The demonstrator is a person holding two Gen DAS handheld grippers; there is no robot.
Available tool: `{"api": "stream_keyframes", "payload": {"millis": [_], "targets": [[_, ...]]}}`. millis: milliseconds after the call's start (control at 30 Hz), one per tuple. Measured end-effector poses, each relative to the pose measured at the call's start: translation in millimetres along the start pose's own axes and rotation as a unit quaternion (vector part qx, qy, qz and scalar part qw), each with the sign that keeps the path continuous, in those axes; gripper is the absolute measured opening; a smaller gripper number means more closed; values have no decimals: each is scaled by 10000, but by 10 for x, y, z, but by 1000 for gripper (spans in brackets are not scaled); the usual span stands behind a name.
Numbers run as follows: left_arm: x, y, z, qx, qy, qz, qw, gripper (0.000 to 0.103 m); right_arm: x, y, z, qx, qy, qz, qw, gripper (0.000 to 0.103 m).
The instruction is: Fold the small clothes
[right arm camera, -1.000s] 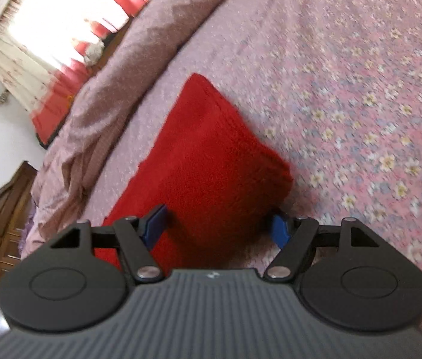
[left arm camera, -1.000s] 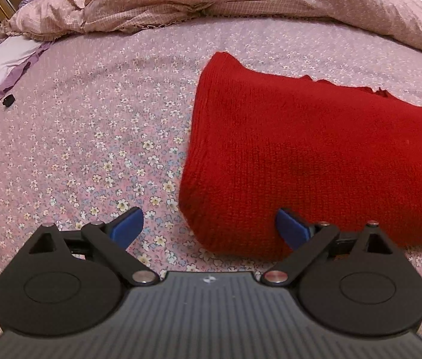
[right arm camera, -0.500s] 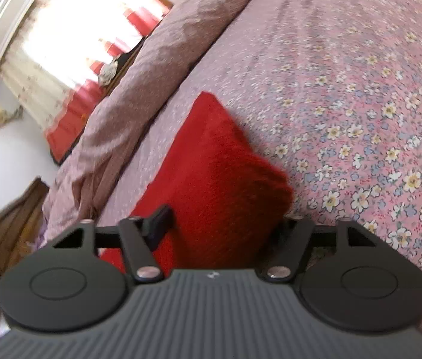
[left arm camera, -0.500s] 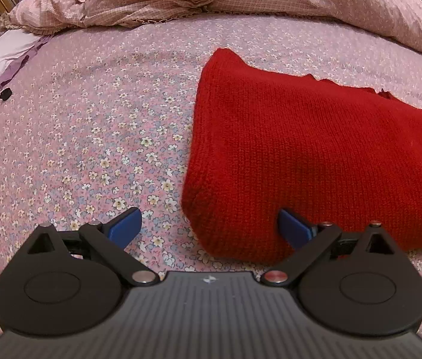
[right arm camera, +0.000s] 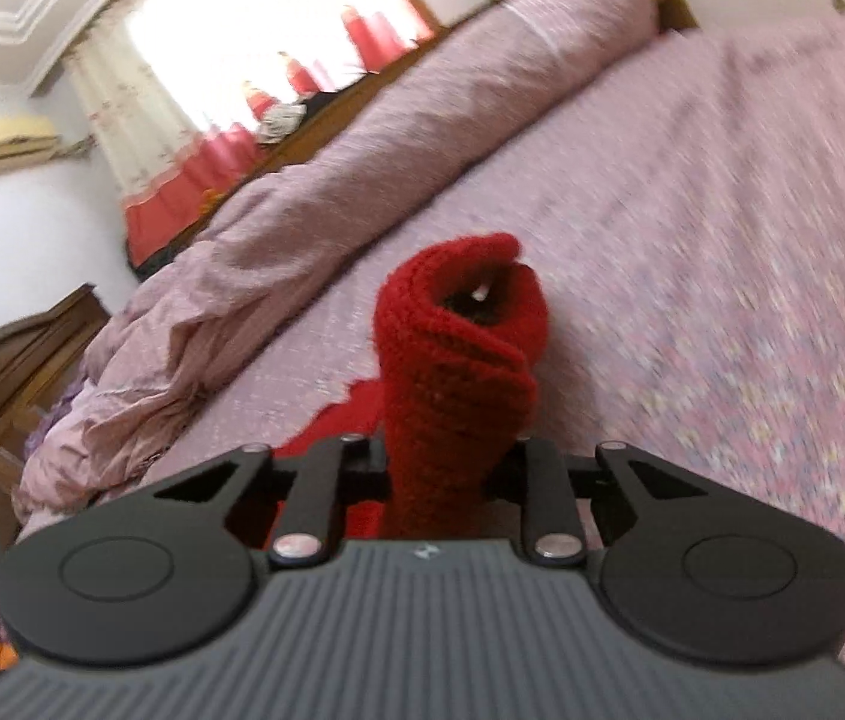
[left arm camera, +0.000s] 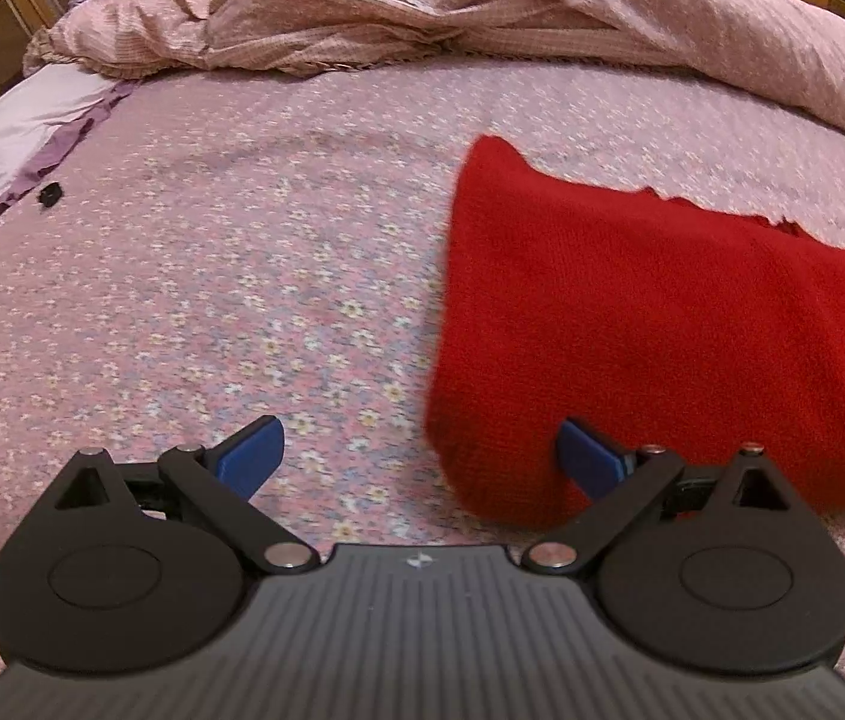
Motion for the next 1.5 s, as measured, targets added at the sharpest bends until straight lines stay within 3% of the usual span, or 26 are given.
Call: {"api": "stream_keyframes", "payload": {"millis": [233,533,800,1033,1133,1200,1267,1367,1500], "targets": [[-61,-214,16,-165,52,-88,9998,100,-48,-465,-166,-845,164,-198,9961,23],[-95,-414,37,-290,124,-120,9994,100,73,-1254,-174,-1961,63,-354,9799,23],[-49,-706,101,-602,77,-203,9980,100,434,-1902,190,-2974,-443,-464,9526,23],[43,-947,209,-806,-17,-214,9965,100,833,-2127,761,-3746,-1074,-392,9201,23],[75,-1047,239,-890,-47,-212,9958,100,836,-2135,886,-3916,-1009,-381,9138,23],[84,-1116,253,-961,-51,-201,9952,100,800,-2162,836,-3791,-942,-409,9196,23],[78,-1192,269,-1036,-29,-186,9944,100,670,-2231,755,-3696,-588,-446,9263,23],[72,-1310,289,-1169,-21,-196,9929,100,487,-2395,713,-3767,-151,-675,9237,23],[39,-1414,339,-1314,-25,-199,9911,100,591,-2590,967,-4180,-432,-840,9035,23]]}}
Point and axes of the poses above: each gripper's, at about its wrist camera, not at the fingertips, and x roughly the way its jaws point, y to its right, z to its underside, the point moved 2 cm from there along x, roughly the way its jaws point, and after that the axes turned 15 degrees about -y, right-handed, at the moved point
